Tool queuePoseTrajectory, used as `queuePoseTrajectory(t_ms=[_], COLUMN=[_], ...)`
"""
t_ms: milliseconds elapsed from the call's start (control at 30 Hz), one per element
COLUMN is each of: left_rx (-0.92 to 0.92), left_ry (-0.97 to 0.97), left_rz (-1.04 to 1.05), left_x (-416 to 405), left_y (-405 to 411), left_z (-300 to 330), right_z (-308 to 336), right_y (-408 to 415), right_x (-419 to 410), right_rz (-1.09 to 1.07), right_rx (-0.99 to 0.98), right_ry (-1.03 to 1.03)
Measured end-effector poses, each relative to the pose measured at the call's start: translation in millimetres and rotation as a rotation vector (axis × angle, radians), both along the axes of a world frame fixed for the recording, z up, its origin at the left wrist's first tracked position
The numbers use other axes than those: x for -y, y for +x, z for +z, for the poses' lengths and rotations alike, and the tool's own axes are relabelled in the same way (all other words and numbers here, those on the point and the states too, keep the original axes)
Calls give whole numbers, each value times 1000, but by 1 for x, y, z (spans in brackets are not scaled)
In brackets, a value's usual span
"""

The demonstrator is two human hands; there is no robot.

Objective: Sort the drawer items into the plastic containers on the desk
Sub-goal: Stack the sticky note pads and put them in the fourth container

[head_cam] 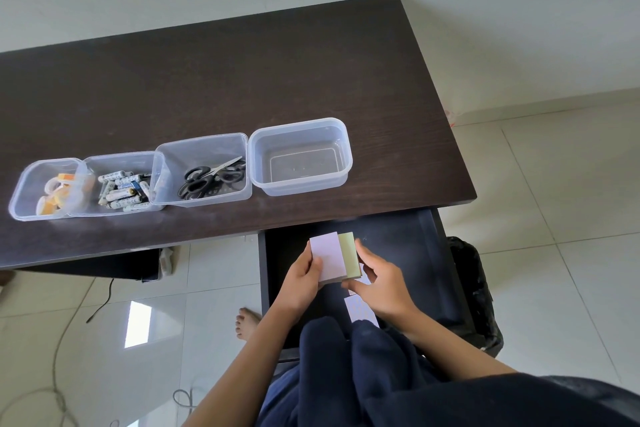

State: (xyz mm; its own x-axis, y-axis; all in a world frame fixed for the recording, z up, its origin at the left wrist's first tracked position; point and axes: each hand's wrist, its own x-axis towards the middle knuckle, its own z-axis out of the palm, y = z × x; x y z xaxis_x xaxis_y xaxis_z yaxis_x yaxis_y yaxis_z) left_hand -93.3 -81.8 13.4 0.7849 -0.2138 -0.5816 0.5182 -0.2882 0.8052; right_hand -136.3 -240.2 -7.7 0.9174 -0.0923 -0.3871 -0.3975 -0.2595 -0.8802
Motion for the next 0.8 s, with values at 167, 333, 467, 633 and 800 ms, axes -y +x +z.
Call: queuePoseTrajectory(t_ms=[167,333,467,633,800], left_rx=[29,73,90,64,79], left_ry=[1,36,63,86,101], left_rz=[-5,-34,-85,-134,-183], left_x=[-1,-3,-6,-10,-11], left_y=[0,-1,-2,-3,-4], left_z=[1,-1,-5,-6,2], right_z=[0,-1,-1,-2,-3], right_y=[0,0,0,1,1], right_x=[-1,0,0,0,1], right_rz=[-3,-11,4,13,15], right_rx=[26,18,26,26,24], right_ry=[-26,-2,-4,0,12])
